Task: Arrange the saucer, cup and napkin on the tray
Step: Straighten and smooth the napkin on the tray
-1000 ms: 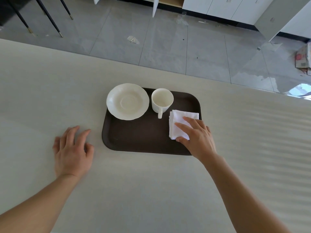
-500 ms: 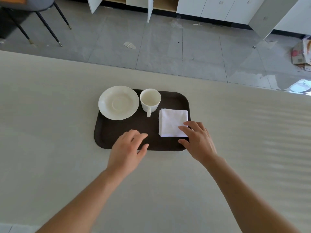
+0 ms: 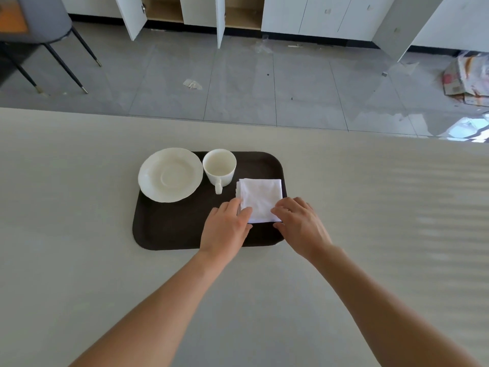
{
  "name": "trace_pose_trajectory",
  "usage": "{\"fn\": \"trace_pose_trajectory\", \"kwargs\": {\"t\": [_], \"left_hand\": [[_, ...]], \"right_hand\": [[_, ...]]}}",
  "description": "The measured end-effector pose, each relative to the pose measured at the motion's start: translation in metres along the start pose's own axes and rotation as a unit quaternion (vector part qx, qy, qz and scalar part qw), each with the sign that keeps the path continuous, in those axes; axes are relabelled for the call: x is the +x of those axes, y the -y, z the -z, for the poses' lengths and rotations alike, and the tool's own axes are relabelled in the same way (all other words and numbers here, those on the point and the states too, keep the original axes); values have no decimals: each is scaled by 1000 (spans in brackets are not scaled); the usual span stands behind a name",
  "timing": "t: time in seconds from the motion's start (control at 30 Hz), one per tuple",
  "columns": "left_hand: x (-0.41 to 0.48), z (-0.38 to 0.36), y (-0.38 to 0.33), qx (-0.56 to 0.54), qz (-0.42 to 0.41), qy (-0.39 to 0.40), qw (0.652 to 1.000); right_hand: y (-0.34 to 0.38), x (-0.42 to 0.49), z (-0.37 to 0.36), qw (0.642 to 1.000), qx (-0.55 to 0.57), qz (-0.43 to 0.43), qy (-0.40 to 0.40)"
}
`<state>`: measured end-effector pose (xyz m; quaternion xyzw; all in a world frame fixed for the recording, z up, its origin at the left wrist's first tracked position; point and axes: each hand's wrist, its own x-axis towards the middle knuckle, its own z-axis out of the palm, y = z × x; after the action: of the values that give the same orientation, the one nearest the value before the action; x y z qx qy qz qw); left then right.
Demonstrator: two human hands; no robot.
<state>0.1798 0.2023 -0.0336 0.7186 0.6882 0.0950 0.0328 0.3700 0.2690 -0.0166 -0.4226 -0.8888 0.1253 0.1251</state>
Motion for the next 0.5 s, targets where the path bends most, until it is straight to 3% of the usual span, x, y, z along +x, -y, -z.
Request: {"fn": "trace_pose_trajectory", "kwargs": {"t": [0.5], "left_hand": [[25,0,1,22,28,-14,999]], "right_hand": [[-4,25,2,1000,-21,16,-11]]}}
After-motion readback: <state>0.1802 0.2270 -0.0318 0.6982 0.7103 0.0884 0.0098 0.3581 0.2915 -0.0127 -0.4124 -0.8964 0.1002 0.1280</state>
